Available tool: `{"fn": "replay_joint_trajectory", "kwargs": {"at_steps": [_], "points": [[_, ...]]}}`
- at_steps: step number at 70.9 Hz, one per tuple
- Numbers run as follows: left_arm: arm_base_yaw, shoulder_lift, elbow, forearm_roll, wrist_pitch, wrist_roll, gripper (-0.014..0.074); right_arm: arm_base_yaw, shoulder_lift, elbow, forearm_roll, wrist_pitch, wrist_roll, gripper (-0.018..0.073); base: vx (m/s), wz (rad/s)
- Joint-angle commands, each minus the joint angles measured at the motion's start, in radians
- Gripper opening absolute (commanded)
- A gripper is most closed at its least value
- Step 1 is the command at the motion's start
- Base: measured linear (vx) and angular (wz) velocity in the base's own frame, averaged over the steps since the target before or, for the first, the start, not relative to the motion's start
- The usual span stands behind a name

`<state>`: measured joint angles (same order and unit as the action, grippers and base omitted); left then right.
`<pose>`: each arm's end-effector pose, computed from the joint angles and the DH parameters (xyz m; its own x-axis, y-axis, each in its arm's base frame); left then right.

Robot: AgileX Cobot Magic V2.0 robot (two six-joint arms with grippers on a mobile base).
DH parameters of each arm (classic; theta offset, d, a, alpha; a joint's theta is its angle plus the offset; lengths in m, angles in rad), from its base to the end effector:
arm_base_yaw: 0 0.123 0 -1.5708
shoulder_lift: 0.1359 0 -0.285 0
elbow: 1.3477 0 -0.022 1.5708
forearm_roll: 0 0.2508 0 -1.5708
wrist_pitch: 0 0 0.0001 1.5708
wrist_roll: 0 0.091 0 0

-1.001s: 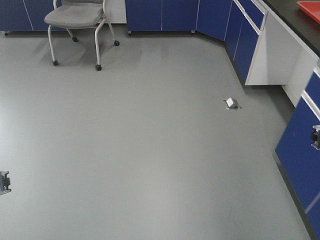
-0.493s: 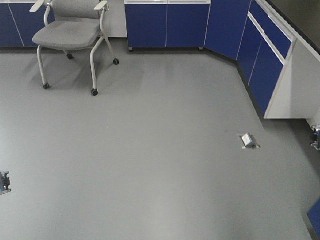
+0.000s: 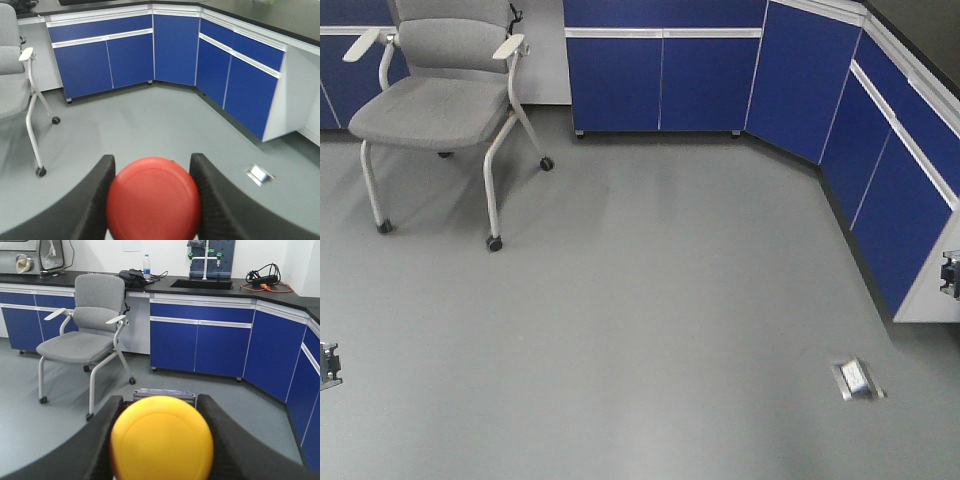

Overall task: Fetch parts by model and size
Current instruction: 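Drive the base to the bench with the red tray, holding both buttons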

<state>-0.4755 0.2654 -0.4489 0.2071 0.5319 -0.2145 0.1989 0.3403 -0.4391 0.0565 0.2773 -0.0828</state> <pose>0.0586 -0.0195 0.2999 -0.2343 0.0811 -0.9688 0.3574 0.9339 -0.0083 0.0779 0.0171 0.3133 -0.0829 -0.0457 -0.9955 -0.2151 0.9762 -0.0269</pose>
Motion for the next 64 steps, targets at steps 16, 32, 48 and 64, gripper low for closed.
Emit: {"fn": "replay_joint_trajectory", "kwargs": {"at_steps": [16,32,48,64], "points": [[-0.004,0.012,-0.026,0.007,-0.074,-0.009,-0.0007,-0.003,0.014,-0.03,-0.003,-0.081,-0.004,-0.001,0.6,-0.03],[-0.004,0.01,-0.026,0.007,-0.074,-0.009,-0.0007,-0.003,0.014,-0.03,-0.003,-0.082,-0.004,-0.001,0.55,-0.01],[-0.004,0.01,-0.026,0.007,-0.074,-0.009,-0.0007,-0.003,0.014,-0.03,-0.003,-0.081,-0.004,-0.001,0.49,0.0],[-0.004,0.01,-0.026,0.007,-0.074,-0.009,-0.0007,-0.003,0.014,-0.03,-0.003,-0.082,-0.004,-0.001,0.44,-0.06]]}}
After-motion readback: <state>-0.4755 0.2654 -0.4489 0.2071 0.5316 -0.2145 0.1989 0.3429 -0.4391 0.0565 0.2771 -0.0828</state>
